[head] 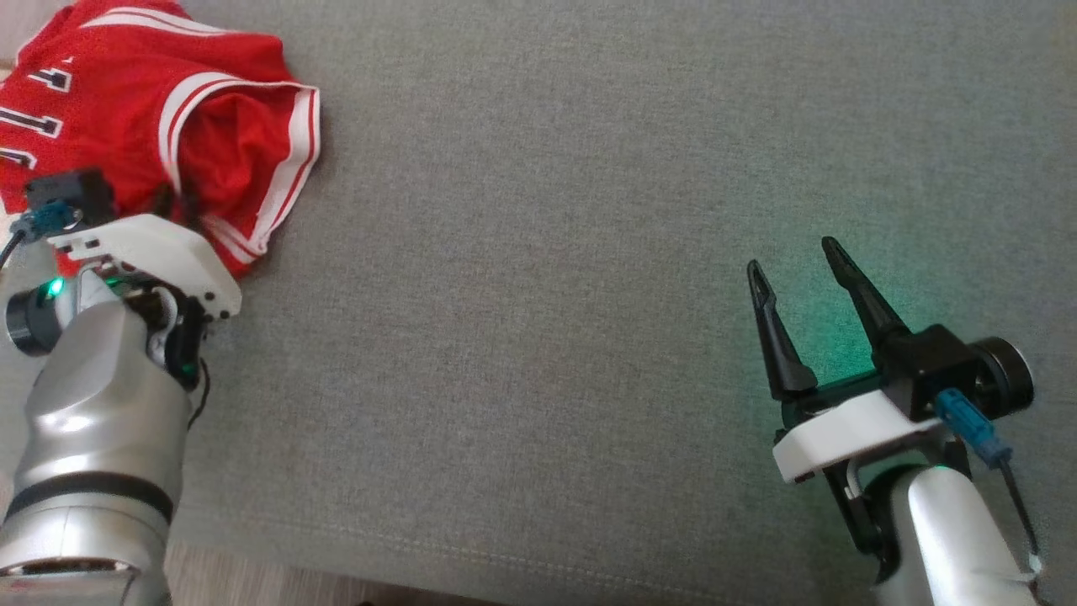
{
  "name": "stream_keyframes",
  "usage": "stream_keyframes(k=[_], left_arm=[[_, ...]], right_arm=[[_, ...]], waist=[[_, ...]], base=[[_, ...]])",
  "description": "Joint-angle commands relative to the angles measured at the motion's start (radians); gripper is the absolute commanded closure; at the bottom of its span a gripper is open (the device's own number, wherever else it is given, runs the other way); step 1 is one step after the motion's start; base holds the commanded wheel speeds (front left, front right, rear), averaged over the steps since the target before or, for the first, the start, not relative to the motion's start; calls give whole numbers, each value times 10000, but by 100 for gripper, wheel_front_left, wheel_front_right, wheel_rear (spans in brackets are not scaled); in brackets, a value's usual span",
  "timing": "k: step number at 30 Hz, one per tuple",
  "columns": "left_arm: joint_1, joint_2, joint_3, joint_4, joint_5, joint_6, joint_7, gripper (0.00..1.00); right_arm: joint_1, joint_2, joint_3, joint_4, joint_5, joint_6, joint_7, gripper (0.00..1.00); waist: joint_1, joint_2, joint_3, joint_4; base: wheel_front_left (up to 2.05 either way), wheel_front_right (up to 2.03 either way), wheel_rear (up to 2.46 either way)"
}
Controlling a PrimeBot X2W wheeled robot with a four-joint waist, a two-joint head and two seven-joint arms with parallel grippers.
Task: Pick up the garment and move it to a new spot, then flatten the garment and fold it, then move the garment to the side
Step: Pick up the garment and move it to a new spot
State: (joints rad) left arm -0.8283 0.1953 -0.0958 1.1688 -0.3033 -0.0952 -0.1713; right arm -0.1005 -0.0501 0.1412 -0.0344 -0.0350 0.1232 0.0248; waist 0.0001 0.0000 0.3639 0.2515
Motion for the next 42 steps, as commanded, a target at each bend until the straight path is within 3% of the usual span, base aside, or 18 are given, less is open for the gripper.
stream_keyframes(k=[1, 8, 19, 32, 36, 42], left_arm=[[-296, 710, 190, -136, 22, 105, -256, 100], [-226, 938, 319, -909, 85, 268, -888, 100], [3314, 1291, 1127, -7427, 1044, 929, -902, 100], [6859, 835, 1194, -11857, 919, 1547, -130, 100], [7076, 666, 716, -12760, 939, 1423, 223, 100], [6213, 271, -591, -13060, 1086, 812, 474, 100]], right_arm=[[-324, -12, 219, -321, 95, 75, -136, 0], [-167, -5, 28, -192, 31, 75, -360, 0], [629, -2, -289, 115, 633, 75, -869, 0], [1428, -2, -430, 90, 1454, 75, -1052, 0], [1424, -1, -379, 71, 1568, 75, -1066, 0], [996, -1, -313, 21, 1644, 75, -1171, 0]], waist=[[-1, 0, -115, -3], [-1, 0, -870, 98], [-1, 0, -2987, -366], [-1, 0, -3763, -1312], [-1, 0, -3560, -1742], [-1, 0, -2735, -2729]], base=[[0, 0, 0], [0, 0, 0], [0, 0, 0], [0, 0, 0], [0, 0, 0], [0, 0, 0]])
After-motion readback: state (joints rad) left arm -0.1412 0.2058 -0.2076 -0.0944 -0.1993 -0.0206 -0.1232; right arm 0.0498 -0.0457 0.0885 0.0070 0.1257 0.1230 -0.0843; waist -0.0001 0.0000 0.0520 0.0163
